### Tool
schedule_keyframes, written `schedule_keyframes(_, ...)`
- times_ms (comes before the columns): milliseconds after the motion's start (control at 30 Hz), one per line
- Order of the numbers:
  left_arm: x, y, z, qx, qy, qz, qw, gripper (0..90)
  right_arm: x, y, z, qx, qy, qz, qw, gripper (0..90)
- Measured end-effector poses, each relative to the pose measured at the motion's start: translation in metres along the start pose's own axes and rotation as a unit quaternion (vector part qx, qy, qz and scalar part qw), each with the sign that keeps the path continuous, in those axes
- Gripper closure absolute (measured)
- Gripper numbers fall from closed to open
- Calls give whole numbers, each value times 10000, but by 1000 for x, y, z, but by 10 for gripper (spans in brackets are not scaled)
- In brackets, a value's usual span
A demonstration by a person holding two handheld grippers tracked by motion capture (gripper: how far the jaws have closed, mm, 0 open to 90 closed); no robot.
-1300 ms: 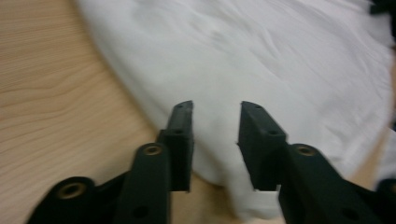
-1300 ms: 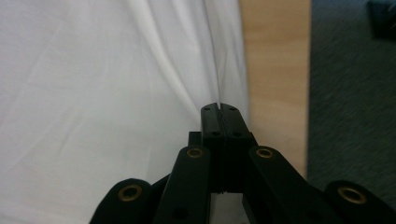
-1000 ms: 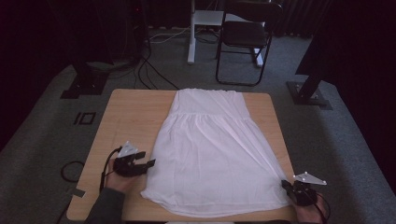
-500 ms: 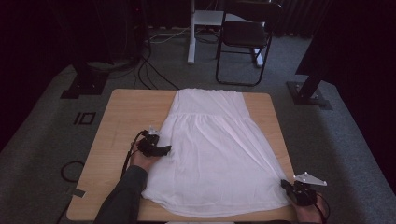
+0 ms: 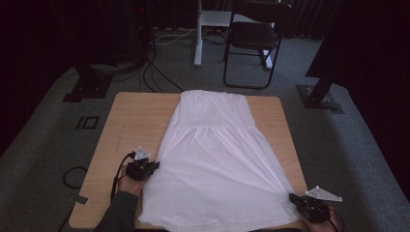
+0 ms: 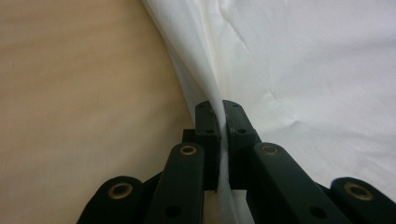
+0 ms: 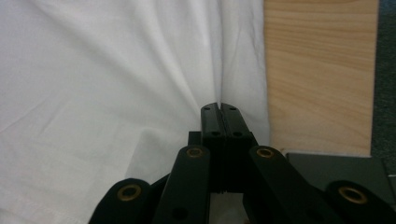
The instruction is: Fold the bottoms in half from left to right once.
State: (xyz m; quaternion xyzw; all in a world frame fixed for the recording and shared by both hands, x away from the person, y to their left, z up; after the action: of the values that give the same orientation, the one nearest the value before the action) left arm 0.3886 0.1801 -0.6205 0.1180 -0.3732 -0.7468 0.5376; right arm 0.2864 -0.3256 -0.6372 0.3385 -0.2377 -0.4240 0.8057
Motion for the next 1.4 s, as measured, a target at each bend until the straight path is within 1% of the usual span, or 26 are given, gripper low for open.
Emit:
schedule_keyframes(167,-2,-16,14,113,-35,-66,9999,848,-6,-1,2,-26,208,102,9997,892)
schedule_keyframes(200,-4,-16,14,105,-58,-27,9999,832,-7,0,1,-12,231,92,9997,857)
schedule_keyframes(233,-4,-16,14,105,-61,-15,9999,832,-7,2,0,43,250,53,9997,737)
schedule_keyframes(300,-4,-15,12,125,-100,11,9999,824,-6,8,-2,153,243,14,9996,610)
schedule_keyframes(333,-5,-14,11,132,-111,27,9998,823,-6,13,-2,237,230,-6,9995,578)
schedule_keyframes(367,-5,-14,11,138,-116,30,9998,821,-5,22,-2,422,263,-66,9987,560)
schedule_keyframes(400,-5,-14,11,155,-117,27,9998,818,-3,42,-3,661,322,-68,9973,545)
schedule_keyframes(433,-5,-14,11,155,-117,27,9998,819,-3,42,-3,661,322,-68,9973,545)
schedule_keyframes(467,-5,-14,10,161,-107,23,9998,818,0,64,-9,774,334,51,9964,544)
schedule_keyframes(533,-5,-13,10,180,-96,22,9998,812,0,73,-13,786,330,108,9963,549)
schedule_keyframes(567,-5,-13,9,193,-92,20,9998,808,1,87,-21,766,328,224,9963,556)
schedule_keyframes(600,-5,-13,9,212,-88,16,9997,802,2,111,-37,769,318,356,9959,563)
schedule_keyframes(667,-5,-13,9,214,-85,8,9997,797,1,120,-44,764,324,415,9957,565)
schedule_keyframes(700,-5,-13,8,216,-94,3,9997,793,4,137,-58,741,235,563,9954,577)
schedule_keyframes(733,-4,-13,8,230,-103,13,9997,788,8,154,-78,669,244,585,9957,597)
schedule_keyframes(800,-5,-13,8,231,-95,20,9997,783,10,161,-87,661,253,554,9960,599)
schedule_keyframes(867,-5,-13,8,241,-84,14,9997,776,14,178,-110,565,337,502,9966,592)
schedule_keyframes(933,-5,-13,7,249,-75,10,9997,765,21,194,-147,293,344,485,9978,585)
schedule_keyframes(967,-5,-13,7,251,-77,10,9997,765,21,194,-147,293,344,485,9978,585)
schedule_keyframes(1133,-4,-13,7,266,-102,-15,9996,743,17,204,-184,121,574,452,9973,560)
schedule_keyframes(1167,-4,-13,7,265,-112,-23,9996,726,16,202,-190,15,576,486,9972,599)
schedule_keyframes(1233,-1,-13,6,263,-154,-69,9995,665,10,198,-197,-177,659,576,9960,839)
schedule_keyframes(1267,0,-14,6,266,-147,-133,9995,641,10,199,-196,-153,594,644,9960,877)
schedule_keyframes(1300,1,-14,6,257,-121,-170,9995,617,12,203,-191,-79,374,714,9967,885)
schedule_keyframes(1333,2,-14,6,259,-100,-207,9994,609,14,207,-185,40,278,716,9970,887)
schedule_keyframes(1400,3,-15,5,255,-114,-251,9993,582,23,221,-161,455,-59,688,9966,890)
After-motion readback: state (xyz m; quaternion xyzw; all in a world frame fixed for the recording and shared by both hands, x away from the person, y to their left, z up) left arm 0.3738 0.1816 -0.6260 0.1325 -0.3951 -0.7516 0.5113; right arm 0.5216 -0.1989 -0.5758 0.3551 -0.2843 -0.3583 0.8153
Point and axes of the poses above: each handheld gripper's, and its own axes: z roughly backward along the jaws, y roughly out of its top, x roughly to its right, the point moved 10 cm from there along -z, roughly forward along the jaws, and after that the axes turned 14 degrees about z, right-handed, at the moved point
